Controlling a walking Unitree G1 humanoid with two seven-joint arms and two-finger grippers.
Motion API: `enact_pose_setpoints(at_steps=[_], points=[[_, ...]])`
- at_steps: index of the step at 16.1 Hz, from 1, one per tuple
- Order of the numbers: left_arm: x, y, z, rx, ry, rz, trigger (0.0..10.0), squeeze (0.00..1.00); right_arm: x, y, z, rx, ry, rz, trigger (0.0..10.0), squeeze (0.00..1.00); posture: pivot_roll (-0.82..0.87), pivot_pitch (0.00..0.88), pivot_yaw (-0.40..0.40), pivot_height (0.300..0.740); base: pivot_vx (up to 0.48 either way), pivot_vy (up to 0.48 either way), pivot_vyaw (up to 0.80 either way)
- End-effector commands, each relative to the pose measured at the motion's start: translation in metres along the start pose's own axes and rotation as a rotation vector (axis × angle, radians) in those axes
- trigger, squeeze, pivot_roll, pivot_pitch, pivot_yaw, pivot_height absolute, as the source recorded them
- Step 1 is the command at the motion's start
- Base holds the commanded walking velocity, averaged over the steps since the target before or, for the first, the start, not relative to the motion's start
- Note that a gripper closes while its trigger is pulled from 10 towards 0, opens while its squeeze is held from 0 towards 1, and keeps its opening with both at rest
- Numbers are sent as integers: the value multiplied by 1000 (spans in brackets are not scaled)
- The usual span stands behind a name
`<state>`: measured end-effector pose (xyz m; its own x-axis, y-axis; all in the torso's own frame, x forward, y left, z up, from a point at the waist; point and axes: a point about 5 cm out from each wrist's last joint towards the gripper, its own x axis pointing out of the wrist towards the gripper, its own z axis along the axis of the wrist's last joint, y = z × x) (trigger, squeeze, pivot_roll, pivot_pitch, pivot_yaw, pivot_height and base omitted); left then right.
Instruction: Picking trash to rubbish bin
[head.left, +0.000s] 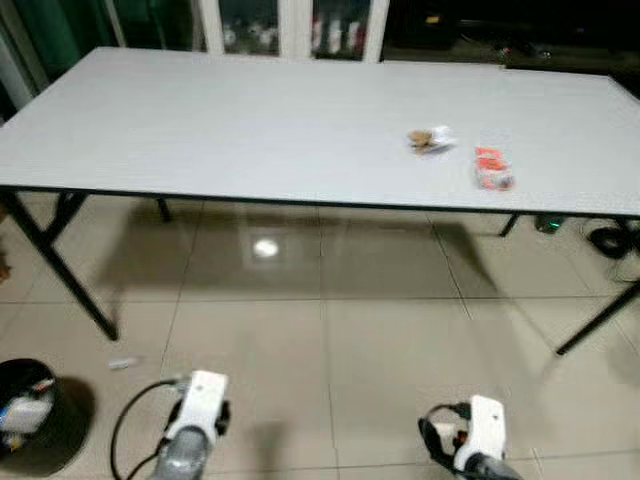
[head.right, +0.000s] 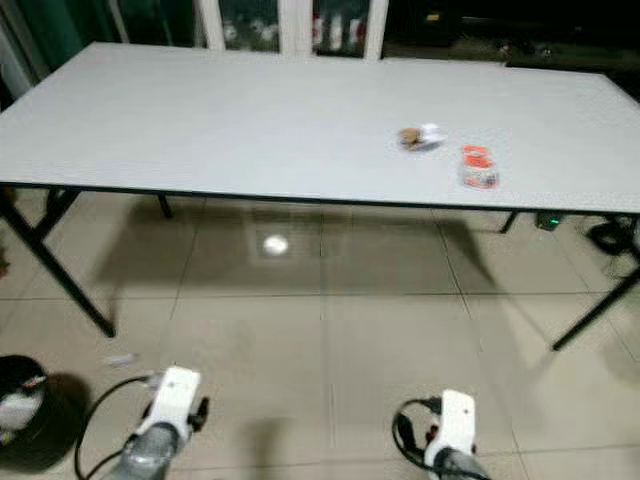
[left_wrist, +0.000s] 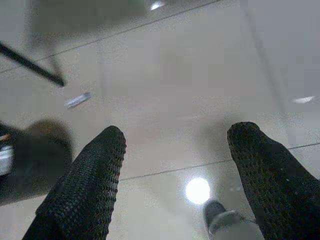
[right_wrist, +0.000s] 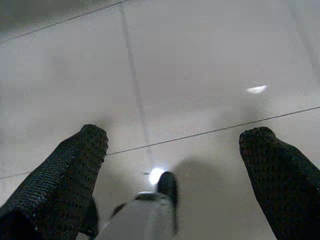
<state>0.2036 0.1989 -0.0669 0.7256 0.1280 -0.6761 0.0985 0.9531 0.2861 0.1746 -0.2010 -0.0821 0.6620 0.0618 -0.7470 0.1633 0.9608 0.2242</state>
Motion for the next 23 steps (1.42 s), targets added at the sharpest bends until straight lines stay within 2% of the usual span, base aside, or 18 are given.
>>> enact_pose_setpoints(at_steps=[1, 7, 19, 21, 22, 23], points=[[0, 9, -3, 10, 13, 22, 10000, 0, 1, 5, 0, 5, -4, 7, 10000, 0, -13, 52, -52, 740, 0, -390, 0], [0, 10, -4, 7, 15, 28, 10000, 0, 2, 6, 0, 10, -4, 8, 10000, 0, -12, 56, -50, 740, 0, -380, 0], [0, 10, -3, -9, 14, 35, 10000, 0, 1, 5, -1, 5, -2, 1, 10000, 0, -13, 70, -55, 740, 0, 0, 0], [1, 11, 0, -19, -1, 44, 10000, 0, 2, 5, 3, -11, -19, -6, 10000, 0, -13, 70, -55, 740, 0, 0, 0], [3, 16, 13, -36, -62, 68, 10000, 0, 4, 6, 17, -86, -72, -15, 10000, 0, -14, 71, -53, 740, 0, 0, 0], [7, 23, 37, -53, -165, 105, 10000, 0, 9, 11, 45, -112, -182, -23, 10000, 0, -21, 67, -51, 740, 0, 0, 0]])
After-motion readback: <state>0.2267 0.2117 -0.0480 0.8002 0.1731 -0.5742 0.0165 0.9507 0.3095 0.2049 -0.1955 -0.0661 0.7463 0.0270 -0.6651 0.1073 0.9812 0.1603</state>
